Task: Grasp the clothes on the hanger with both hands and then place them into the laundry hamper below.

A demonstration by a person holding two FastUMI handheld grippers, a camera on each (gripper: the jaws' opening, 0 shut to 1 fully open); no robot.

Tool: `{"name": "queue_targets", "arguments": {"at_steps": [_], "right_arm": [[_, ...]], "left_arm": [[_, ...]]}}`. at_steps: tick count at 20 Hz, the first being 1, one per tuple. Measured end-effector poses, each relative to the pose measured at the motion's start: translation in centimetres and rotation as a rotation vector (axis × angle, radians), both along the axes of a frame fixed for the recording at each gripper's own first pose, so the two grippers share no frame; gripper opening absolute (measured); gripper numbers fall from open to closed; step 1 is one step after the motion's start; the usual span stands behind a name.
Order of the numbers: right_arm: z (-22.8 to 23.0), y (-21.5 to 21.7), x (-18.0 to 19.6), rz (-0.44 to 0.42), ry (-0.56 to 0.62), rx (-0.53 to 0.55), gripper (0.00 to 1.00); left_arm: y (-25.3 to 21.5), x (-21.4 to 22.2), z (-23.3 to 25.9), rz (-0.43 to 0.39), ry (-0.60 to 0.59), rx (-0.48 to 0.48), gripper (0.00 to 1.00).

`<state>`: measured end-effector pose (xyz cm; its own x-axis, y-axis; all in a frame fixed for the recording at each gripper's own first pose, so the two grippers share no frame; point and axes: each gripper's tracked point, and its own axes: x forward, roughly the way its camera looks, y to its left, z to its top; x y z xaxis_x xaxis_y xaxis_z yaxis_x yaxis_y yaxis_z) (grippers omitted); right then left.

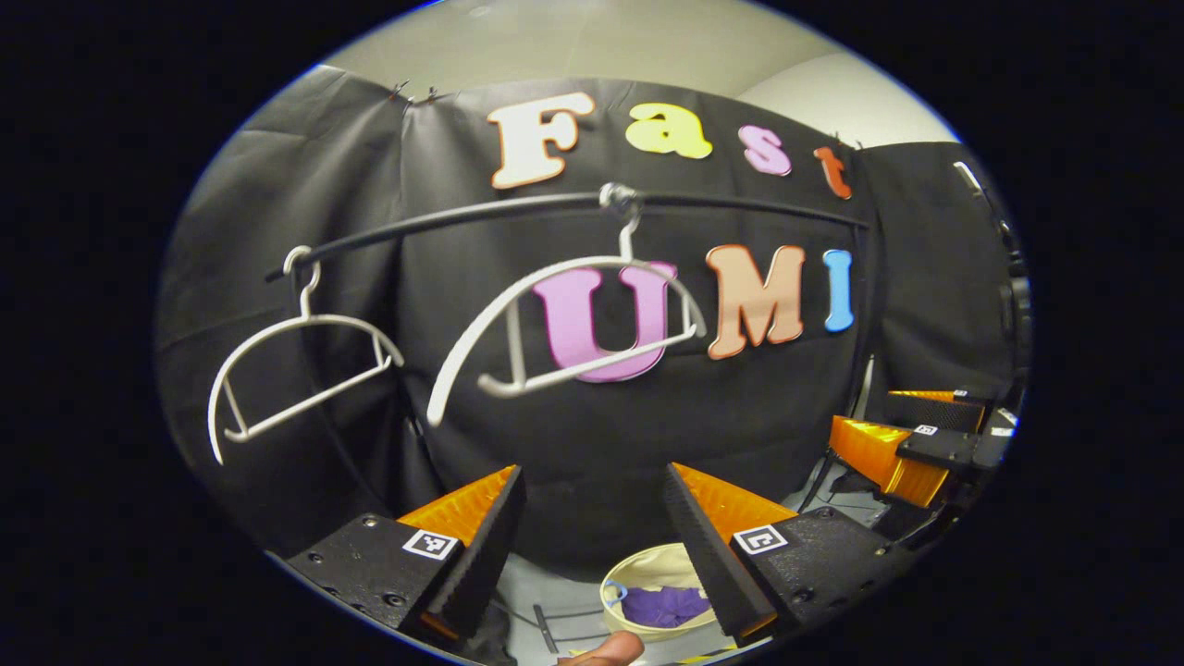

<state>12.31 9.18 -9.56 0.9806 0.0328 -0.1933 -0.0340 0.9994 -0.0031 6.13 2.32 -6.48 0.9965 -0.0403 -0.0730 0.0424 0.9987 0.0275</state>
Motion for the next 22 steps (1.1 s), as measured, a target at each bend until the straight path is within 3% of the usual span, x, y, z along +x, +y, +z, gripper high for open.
{"name": "queue_targets", "arguments": {"at_steps": [1,2,3,8,11,12,14,20,21,22], "right_arm": [[1.3,-0.4,-0.3,0.005,-0.017,0.004,1.00],[2.6,-1.0,-0.8,0.003,-0.035,0.009,0.93],[3.7,-1.7,-1.1,-0.003,-0.050,0.017,0.93],[8.2,-4.1,-4.6,-0.007,-0.168,0.029,0.93],[7.6,-4.8,-6.7,-0.001,-0.177,0.028,0.92],[6.9,-5.2,-7.3,-0.015,-0.164,0.025,1.00],[6.0,-5.8,-8.1,-0.038,-0.143,0.026,1.00],[5.8,-4.7,-9.0,-0.054,-0.135,0.053,0.98],[5.9,-4.5,-9.1,-0.051,-0.140,0.059,0.92],[6.1,-4.2,-9.1,-0.047,-0.145,0.067,0.92]], "left_arm": [[0.1,0.0,0.9,0.004,-0.021,0.006,0.93],[0.2,-0.1,1.5,0.008,-0.026,0.017,0.91],[0.4,-0.6,2.0,0.013,-0.025,0.025,0.94],[-0.2,-1.2,3.4,-0.005,-0.021,-0.060,0.93],[0.7,-1.4,3.3,0.023,-0.039,-0.065,0.94],[0.4,-1.4,3.1,0.015,-0.045,-0.058,0.94],[0.1,-1.8,1.5,-0.003,-0.014,-0.042,0.92],[-0.7,-2.3,1.1,-0.060,-0.006,-0.031,0.94],[-1.0,-2.3,1.5,-0.070,-0.017,-0.032,0.94],[-1.3,-2.4,2.0,-0.078,-0.036,-0.028,0.94]]}}
